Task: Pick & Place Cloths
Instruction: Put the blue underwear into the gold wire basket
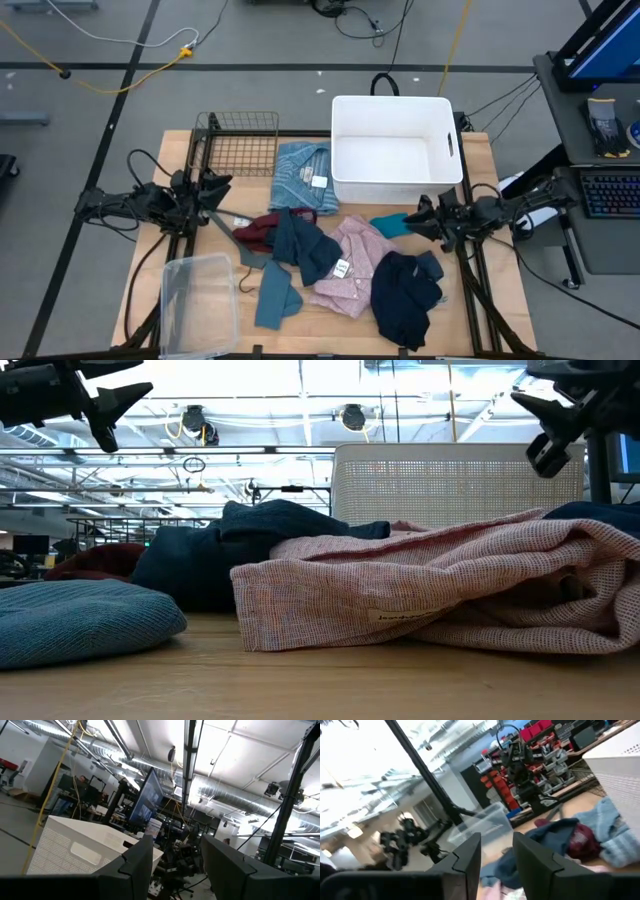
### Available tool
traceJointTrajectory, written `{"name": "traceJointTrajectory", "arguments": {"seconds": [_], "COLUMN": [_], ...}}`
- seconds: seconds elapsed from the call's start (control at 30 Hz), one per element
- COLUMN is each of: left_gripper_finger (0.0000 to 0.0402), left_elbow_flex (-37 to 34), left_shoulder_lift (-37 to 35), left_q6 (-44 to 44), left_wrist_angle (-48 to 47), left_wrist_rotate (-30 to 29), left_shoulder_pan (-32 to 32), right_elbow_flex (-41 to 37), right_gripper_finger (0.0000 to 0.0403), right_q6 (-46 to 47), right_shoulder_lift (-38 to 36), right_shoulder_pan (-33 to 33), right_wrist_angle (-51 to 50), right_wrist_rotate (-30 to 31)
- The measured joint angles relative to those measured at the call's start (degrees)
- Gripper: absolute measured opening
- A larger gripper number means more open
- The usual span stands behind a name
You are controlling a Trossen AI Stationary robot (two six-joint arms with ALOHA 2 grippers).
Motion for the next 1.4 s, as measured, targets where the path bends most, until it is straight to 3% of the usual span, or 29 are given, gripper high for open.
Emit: {"name": "traceJointTrajectory", "arguments": {"seconds": [0.67, 0.87, 1.2, 1.4], "left_gripper_finger": [0.017, 0.017, 0.017, 0.017], "left_elbow_flex": [0.0, 0.0, 0.0, 0.0], "left_shoulder_lift": [0.0, 0.0, 0.0, 0.0], "left_q6": [-1.4, -1.2, -1.1, -1.4], "left_wrist_angle": [-4.6, -4.7, -4.7, -4.7], "left_wrist_rotate": [0.1, 0.1, 0.2, 0.2], "left_shoulder_pan": [0.0, 0.0, 0.0, 0.0], "right_elbow_flex": [0.0, 0.0, 0.0, 1.0], "right_gripper_finger": [0.0104, 0.0104, 0.0105, 0.01], "right_q6": [5.1, 1.7, -0.3, -4.7], "right_shoulder_lift": [6.5, 9.0, 12.3, 15.3], "right_shoulder_pan": [0.0, -0.2, -0.2, 2.5], "right_wrist_angle": [7.6, 12.0, 21.5, 33.7], "right_wrist_rotate": [-0.2, -0.3, -3.4, -3.5]}}
